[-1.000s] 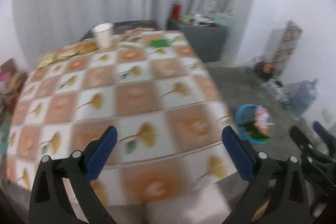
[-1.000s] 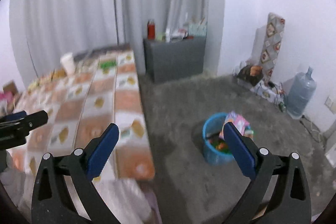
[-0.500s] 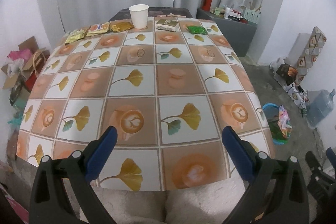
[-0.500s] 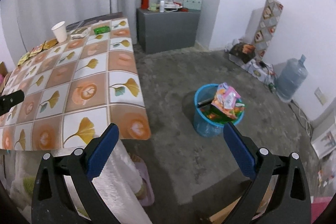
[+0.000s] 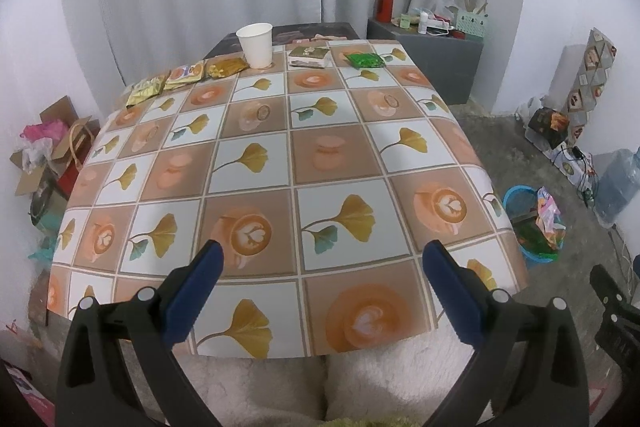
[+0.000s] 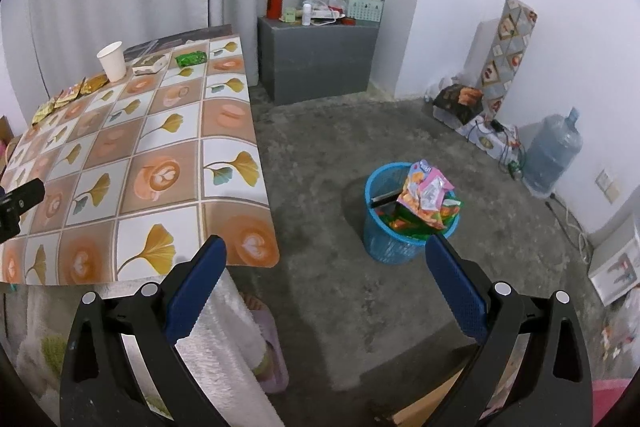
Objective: Collect trash
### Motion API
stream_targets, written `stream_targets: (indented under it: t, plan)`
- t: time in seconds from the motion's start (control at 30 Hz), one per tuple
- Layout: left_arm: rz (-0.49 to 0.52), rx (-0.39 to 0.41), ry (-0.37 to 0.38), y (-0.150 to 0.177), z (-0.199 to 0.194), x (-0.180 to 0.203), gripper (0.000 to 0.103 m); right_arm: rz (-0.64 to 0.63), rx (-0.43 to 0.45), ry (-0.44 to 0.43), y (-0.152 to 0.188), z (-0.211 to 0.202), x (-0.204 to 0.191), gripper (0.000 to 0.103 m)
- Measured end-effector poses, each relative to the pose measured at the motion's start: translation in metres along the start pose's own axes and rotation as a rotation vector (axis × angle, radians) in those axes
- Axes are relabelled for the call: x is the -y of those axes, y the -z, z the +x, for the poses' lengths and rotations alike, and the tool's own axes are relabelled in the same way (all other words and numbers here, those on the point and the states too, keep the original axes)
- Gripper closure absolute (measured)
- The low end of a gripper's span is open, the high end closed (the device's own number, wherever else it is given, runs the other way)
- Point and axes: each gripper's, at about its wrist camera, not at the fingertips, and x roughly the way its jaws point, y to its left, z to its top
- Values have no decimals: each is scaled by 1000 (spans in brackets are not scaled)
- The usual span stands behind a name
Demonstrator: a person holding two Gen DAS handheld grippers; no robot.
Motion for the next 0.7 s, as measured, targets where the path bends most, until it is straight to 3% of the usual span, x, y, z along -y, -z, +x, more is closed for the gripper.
stream_targets:
  t: [0.7]
  plan:
    - [3,5,8,-4,-1,7,5,3,1,4,-1,2,5,7]
